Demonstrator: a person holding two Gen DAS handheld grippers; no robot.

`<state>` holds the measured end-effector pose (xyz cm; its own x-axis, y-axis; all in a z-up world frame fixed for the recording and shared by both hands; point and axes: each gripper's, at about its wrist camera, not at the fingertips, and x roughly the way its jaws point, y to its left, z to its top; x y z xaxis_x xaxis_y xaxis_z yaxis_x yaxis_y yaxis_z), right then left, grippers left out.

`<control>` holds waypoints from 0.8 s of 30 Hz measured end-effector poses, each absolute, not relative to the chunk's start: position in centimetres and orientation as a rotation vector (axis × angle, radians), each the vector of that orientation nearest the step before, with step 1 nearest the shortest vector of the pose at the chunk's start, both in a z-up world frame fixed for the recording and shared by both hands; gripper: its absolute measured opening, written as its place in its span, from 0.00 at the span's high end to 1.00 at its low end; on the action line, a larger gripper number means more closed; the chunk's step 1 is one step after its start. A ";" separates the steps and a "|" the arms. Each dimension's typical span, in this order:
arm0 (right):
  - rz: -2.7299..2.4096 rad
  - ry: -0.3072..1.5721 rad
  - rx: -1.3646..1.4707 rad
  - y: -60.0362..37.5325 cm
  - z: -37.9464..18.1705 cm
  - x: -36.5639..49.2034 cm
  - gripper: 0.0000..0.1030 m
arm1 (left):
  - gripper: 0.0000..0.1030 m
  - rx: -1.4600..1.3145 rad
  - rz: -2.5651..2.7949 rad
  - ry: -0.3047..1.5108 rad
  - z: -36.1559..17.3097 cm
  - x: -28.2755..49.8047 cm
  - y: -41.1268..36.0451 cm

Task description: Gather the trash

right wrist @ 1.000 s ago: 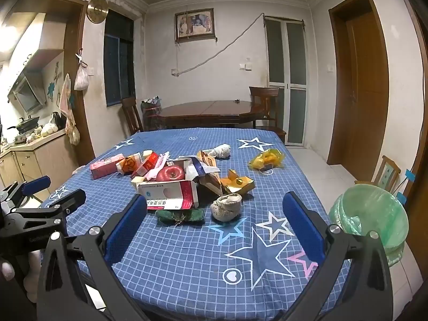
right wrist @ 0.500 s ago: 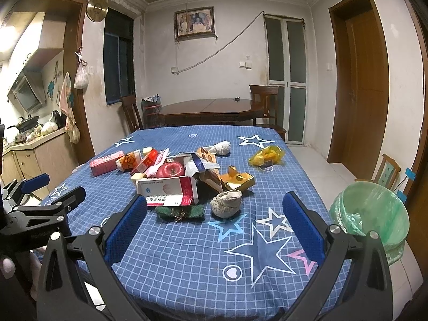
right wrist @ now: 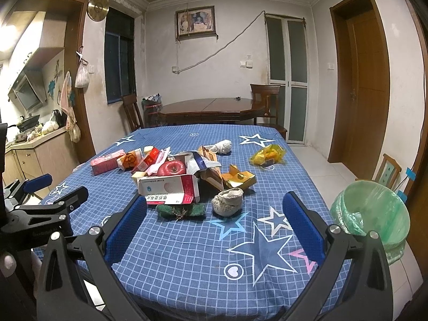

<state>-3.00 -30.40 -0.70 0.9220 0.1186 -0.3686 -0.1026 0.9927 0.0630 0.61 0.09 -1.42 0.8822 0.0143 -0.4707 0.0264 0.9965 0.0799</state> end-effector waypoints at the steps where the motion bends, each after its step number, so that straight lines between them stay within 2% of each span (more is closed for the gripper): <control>1: 0.113 0.381 0.042 -30.4 -0.7 -3.0 0.05 | 0.04 0.087 -0.006 0.490 -1.4 0.6 0.1; 24: 0.112 0.382 0.042 -30.3 -0.7 -3.1 0.05 | 0.04 0.089 -0.015 0.496 -1.6 0.7 0.0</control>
